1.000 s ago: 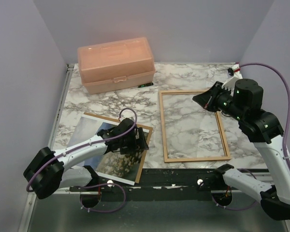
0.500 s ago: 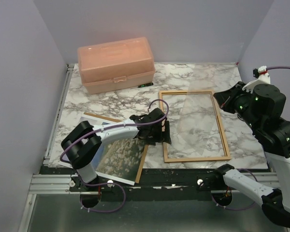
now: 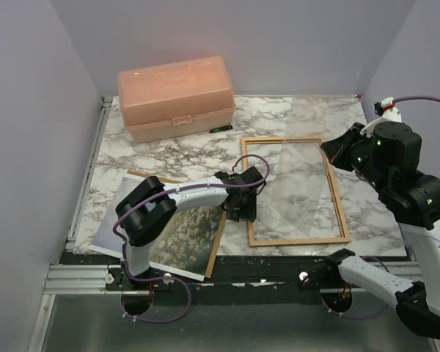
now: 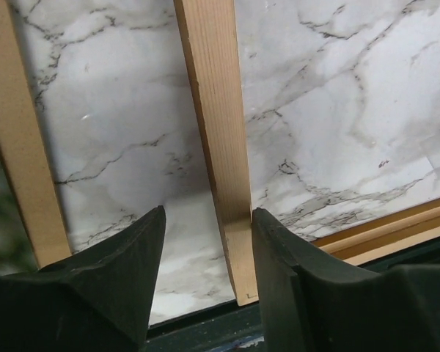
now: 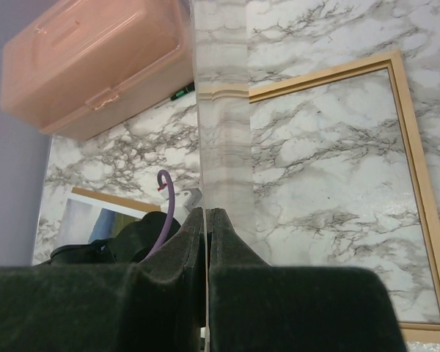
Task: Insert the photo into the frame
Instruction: Move the photo frame to the center of the board.
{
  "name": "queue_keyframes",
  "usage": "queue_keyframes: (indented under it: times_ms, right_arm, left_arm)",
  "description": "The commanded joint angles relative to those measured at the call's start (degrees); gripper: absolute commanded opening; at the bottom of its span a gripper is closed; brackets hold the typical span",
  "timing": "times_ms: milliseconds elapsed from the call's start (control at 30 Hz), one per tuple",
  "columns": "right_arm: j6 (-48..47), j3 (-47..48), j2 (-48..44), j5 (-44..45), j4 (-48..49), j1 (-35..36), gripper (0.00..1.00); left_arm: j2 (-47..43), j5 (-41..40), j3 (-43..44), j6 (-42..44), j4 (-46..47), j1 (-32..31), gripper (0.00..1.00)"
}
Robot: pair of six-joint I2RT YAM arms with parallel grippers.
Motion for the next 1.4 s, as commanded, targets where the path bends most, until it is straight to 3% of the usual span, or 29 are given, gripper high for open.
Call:
queue_keyframes:
  times_ms: [0, 300, 400, 633, 867, 1367]
  right_arm:
    - [-0.26, 1.2, 0.19, -0.17, -0.06, 0.16, 0.01]
    - [-0.01, -0.31, 0.2, -1.55, 0.75, 0.21, 0.0]
    - [0.04, -1.3, 0.18, -2.35, 1.38, 0.21, 0.0]
    - [0.4, -2.76, 0.29, -4.77, 2.04, 0.17, 0.0]
    - [1.08, -4.7, 0.02, -7.37, 2.42, 0.21, 0.0]
    - [2.34, -6.38, 2.71, -12.97, 4.4, 0.16, 0.0]
  left_arm:
    - [0.26, -4.51, 1.39, 0.59, -4.96, -0.55, 0.49]
    - [-0.33, -7.23, 0.01, 0.78, -9.26, -0.2, 0.36]
    - [-1.54, -6.78, -2.54, 0.58, -8.43, 0.31, 0.27]
    - [-6.62, -7.27, -10.42, -2.23, -7.41, 1.62, 0.24]
    - [-11.94, -6.37, -16.7, -2.98, -5.54, 2.82, 0.12]
    - [-20.14, -7.29, -24.92, -1.71, -6.44, 3.82, 0.1]
